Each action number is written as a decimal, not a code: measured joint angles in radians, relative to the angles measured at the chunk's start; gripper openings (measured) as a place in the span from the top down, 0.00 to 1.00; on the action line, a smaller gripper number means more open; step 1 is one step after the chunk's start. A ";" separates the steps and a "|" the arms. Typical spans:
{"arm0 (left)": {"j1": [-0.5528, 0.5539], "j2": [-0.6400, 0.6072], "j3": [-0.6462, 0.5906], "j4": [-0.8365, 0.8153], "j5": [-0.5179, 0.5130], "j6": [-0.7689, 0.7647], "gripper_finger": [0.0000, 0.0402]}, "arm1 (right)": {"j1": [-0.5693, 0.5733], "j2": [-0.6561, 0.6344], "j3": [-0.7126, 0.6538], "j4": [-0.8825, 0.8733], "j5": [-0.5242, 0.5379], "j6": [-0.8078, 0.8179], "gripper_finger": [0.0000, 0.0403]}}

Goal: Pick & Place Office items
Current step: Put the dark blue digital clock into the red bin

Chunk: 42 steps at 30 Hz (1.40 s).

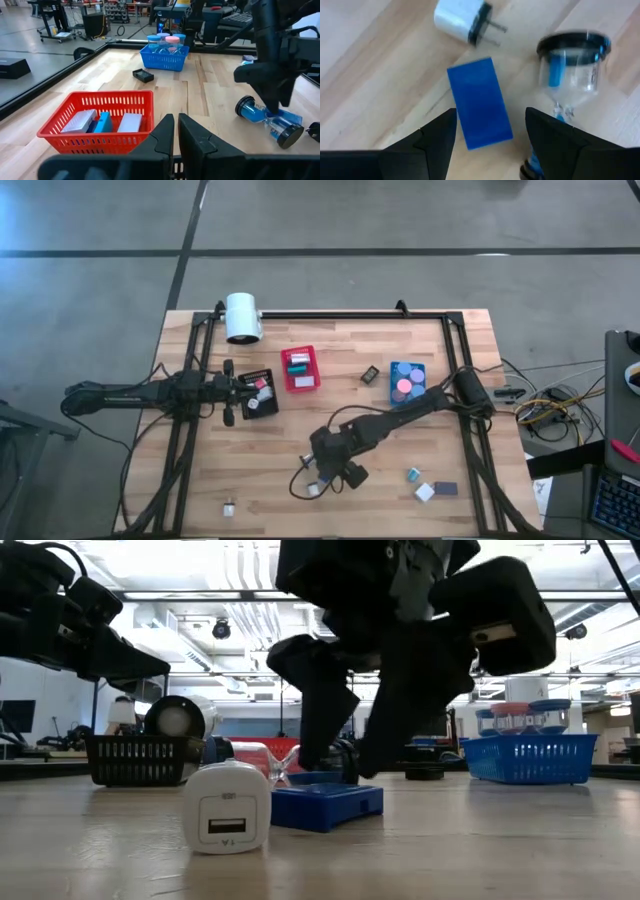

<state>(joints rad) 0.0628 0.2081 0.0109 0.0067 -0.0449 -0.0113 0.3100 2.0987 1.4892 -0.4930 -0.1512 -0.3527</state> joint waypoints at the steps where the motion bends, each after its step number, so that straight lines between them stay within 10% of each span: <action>1: 0.000 0.000 0.000 0.000 0.000 0.000 0.93 | -0.002 0.000 -0.008 0.022 0.000 -0.001 0.43; 42: 0.000 0.011 -0.001 0.000 -0.001 -0.015 0.93 | -0.051 -0.098 -0.155 0.104 -0.190 0.073 0.63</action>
<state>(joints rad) 0.0628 0.2196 0.0101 0.0067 -0.0455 -0.0265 0.2594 2.0003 1.3340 -0.3894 -0.3417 -0.2797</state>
